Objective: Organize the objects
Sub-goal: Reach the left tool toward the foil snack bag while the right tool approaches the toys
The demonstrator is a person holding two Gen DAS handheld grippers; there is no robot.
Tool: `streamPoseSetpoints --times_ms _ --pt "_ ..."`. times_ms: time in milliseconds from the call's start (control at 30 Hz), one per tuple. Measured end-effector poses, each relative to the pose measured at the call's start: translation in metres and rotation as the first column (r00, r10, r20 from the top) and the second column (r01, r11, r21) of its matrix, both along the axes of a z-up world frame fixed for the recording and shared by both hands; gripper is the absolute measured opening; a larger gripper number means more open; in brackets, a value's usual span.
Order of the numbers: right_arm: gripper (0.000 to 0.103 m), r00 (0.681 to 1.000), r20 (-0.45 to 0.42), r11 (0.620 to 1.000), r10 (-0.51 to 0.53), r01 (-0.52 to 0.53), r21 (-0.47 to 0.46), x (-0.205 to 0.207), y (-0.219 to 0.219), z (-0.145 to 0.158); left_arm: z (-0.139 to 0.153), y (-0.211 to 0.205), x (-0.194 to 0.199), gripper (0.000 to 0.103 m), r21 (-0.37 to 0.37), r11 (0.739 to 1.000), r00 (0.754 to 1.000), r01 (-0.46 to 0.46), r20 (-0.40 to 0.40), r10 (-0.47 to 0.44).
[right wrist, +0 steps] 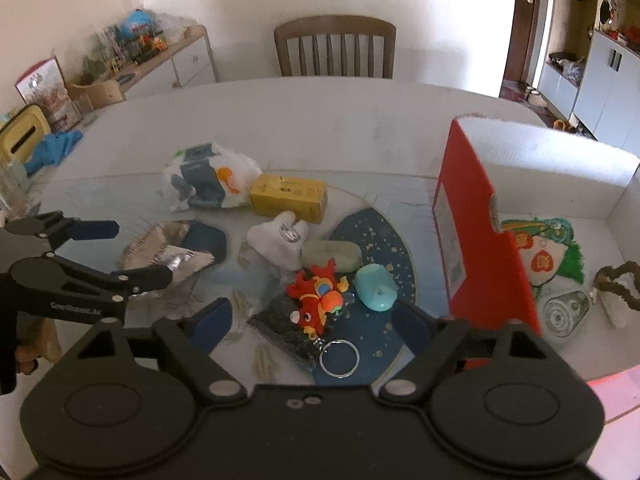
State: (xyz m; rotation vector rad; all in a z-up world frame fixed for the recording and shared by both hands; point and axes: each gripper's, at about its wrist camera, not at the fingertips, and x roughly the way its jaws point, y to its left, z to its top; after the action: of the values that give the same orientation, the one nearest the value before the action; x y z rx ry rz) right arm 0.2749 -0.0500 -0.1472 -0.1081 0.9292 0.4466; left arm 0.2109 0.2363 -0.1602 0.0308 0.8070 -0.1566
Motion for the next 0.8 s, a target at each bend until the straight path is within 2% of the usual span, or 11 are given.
streamPoseSetpoints --times_ms 267,333,567,767,800 --pt "0.071 0.997 -0.063 0.998 -0.054 0.056 0.024 0.019 -0.003 -0.018 -0.012 -0.003 0.012 0.103 -0.006 0.999 0.999 0.032 -0.04 -0.032" --pt "0.065 0.996 -0.079 0.998 -0.052 0.054 0.023 0.022 -0.002 -0.022 -0.015 -0.003 0.014 0.103 -0.009 0.999 0.998 0.031 -0.045 -0.031" --pt "0.057 0.994 -0.095 0.998 -0.046 0.049 0.034 0.026 0.001 -0.029 -0.016 -0.003 0.016 0.102 -0.02 1.0 0.999 0.009 -0.041 -0.01" --pt "0.049 0.994 -0.108 0.999 -0.029 0.032 0.033 0.026 0.005 -0.035 -0.016 -0.004 0.017 0.081 -0.02 1.0 0.999 0.011 -0.048 -0.012" --pt "0.045 0.994 -0.106 0.999 -0.025 0.029 0.034 0.026 0.005 -0.034 -0.016 -0.004 0.016 0.074 -0.018 1.0 0.999 0.012 -0.05 -0.013"
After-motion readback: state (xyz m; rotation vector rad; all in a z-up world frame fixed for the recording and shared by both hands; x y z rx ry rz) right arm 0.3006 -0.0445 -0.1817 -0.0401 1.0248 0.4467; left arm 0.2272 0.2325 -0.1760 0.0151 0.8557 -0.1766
